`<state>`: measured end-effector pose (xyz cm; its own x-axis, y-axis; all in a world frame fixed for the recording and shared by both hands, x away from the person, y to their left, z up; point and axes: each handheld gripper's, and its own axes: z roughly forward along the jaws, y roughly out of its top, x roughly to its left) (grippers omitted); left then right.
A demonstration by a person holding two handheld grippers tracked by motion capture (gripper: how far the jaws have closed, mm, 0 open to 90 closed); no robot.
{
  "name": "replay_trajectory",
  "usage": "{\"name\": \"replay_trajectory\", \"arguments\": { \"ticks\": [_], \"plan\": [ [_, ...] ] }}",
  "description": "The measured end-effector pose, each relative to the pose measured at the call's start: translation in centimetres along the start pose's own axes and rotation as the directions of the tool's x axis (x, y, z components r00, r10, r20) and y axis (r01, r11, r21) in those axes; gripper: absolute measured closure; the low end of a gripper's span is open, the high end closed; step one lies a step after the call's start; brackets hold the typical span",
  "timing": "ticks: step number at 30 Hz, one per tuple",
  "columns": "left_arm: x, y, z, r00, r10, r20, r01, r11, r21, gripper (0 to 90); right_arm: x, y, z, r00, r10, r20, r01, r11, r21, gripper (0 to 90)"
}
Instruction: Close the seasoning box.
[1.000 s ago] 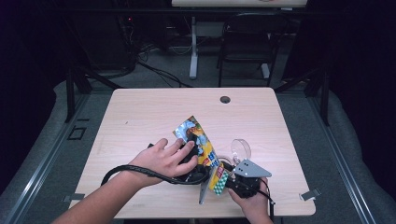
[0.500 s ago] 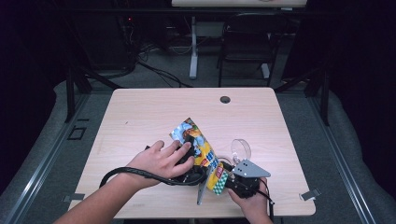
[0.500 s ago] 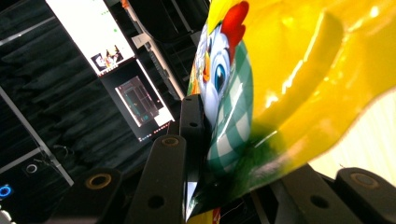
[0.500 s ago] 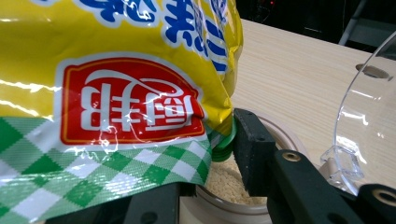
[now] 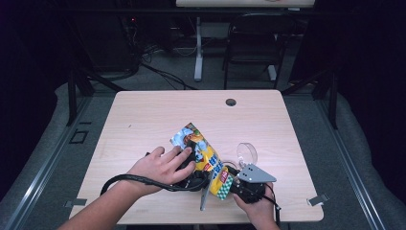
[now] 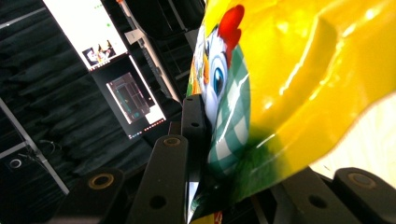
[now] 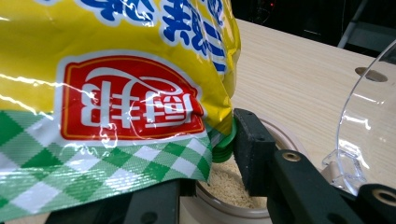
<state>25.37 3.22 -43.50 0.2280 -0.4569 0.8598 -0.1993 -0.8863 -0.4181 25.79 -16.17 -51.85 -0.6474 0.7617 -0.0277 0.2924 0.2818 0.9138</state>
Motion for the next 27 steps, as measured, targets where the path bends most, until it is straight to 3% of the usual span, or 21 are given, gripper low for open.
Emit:
{"name": "replay_trajectory", "arguments": {
  "ticks": [7, 13, 15, 17, 21, 24, 27],
  "plan": [
    [-0.2, -0.1, 0.0, 1.0000, -0.009, 0.000, 0.009, 1.0000, -0.002, 81.0, 0.1, 0.0, 0.0, 1.0000, -0.005, 0.002, 0.005, 1.000, -0.002, 71.3],
    [-0.6, -0.2, 0.2, 0.9990, -0.044, 0.010, 0.044, 0.9990, -0.006, 81.1, 0.0, 0.0, -0.1, 0.9999, -0.008, 0.007, 0.008, 1.000, -0.003, 71.3],
    [-0.8, -0.3, 0.3, 0.9975, -0.064, 0.030, 0.064, 0.9980, -0.006, 81.4, 0.0, 0.0, 0.0, 0.9999, -0.009, 0.007, 0.009, 1.000, -0.003, 71.3],
    [-1.0, -0.3, 0.3, 0.9978, -0.064, 0.020, 0.064, 0.9979, -0.008, 81.5, 0.0, 0.0, -0.1, 0.9999, -0.009, 0.008, 0.009, 1.000, -0.003, 71.3],
    [-1.4, -0.5, 0.4, 0.9941, -0.097, 0.048, 0.097, 0.9952, -0.005, 81.8, 0.1, 0.1, 0.0, 0.9998, -0.018, 0.012, 0.018, 1.000, -0.003, 71.3],
    [-1.4, -0.6, 0.4, 0.9940, -0.099, 0.046, 0.100, 0.9950, -0.010, 81.9, 0.2, 0.1, 0.0, 0.9997, -0.023, 0.012, 0.024, 1.000, -0.003, 71.3],
    [-1.8, -0.7, 0.5, 0.9891, -0.133, 0.063, 0.134, 0.9910, -0.006, 81.9, 0.2, 0.1, -0.1, 0.9996, -0.026, 0.013, 0.026, 1.000, -0.003, 71.4]
  ]
}}
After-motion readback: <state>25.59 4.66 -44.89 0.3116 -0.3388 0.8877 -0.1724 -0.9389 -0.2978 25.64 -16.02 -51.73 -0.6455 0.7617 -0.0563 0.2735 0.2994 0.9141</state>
